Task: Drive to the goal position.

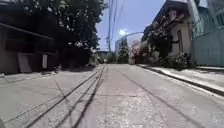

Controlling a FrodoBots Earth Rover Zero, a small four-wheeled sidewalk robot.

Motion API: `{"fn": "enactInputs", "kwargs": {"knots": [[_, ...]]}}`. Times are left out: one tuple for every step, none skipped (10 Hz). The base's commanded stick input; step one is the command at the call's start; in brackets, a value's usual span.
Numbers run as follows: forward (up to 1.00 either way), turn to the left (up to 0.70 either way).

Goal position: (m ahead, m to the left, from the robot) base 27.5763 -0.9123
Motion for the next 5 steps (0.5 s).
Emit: {"fn": "enactInputs", "kwargs": {"knots": [[0.7,0.0],[0.7,0.0],[0.7,0.0],[0.7,0.0],[0.7,-0.06]]}}
